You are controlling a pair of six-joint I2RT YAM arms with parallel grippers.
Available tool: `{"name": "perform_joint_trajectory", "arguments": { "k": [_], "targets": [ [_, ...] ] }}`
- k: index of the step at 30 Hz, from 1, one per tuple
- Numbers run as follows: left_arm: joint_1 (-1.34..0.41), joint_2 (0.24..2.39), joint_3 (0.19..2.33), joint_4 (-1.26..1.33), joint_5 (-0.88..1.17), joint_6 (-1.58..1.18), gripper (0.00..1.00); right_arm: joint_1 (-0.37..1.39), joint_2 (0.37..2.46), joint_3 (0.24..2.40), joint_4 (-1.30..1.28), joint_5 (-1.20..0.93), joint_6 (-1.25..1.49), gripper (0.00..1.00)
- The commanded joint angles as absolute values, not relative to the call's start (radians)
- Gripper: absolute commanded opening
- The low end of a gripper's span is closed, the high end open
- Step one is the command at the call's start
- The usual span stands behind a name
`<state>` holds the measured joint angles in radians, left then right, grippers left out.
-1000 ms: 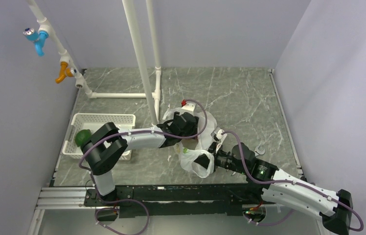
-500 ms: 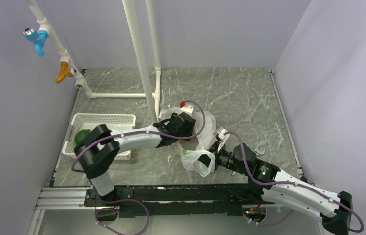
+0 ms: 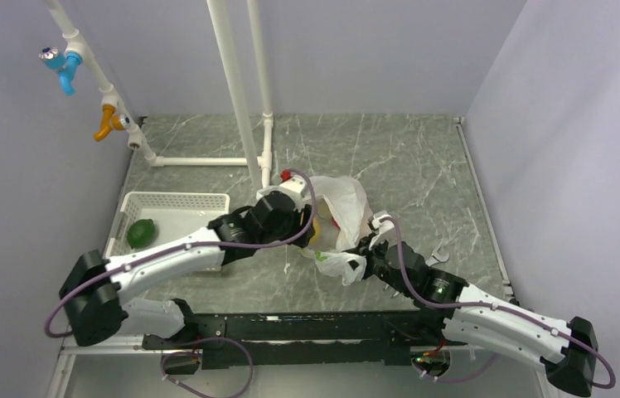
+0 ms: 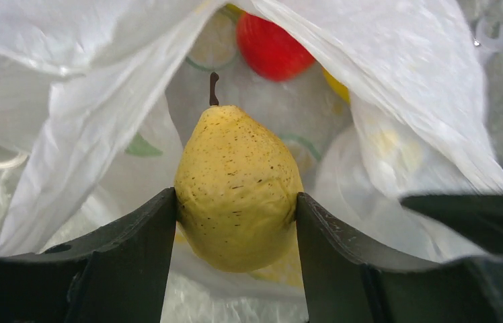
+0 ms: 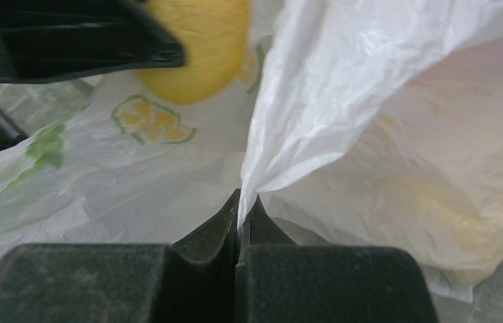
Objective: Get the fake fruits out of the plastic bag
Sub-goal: Take out the fake fruit from the plastic bag, then place the fake fruit in the bin.
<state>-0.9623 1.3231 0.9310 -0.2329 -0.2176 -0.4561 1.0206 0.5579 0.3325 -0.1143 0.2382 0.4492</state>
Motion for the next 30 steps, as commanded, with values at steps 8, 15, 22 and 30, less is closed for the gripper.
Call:
{"name": "perform_joint_trajectory", "arguments": {
  "k": [8,15,22,30],
  "targets": [
    [-0.969,0.887,0.796,-0.395,-0.14,-0.524,0.24,1.014,0.632,0.401,-0.121,0.42,0.463,0.0],
    [-0.968,0.693,0.853,-0.682,-0.196,-0.55,0.18,1.008,0.644,0.407,-0.115,0.432,0.469,0.0],
    [-0.962,0.571,0.877,-1.008,-0.593,-0.78,0.12,1.006,0.601,0.395,-0.099,0.407,0.452,0.0],
    [-0.893,0.67,0.891,-1.055,-0.833,-0.801,0.12,1.006,0.52,0.393,-0.142,0.395,0.44,0.0]
  ]
}}
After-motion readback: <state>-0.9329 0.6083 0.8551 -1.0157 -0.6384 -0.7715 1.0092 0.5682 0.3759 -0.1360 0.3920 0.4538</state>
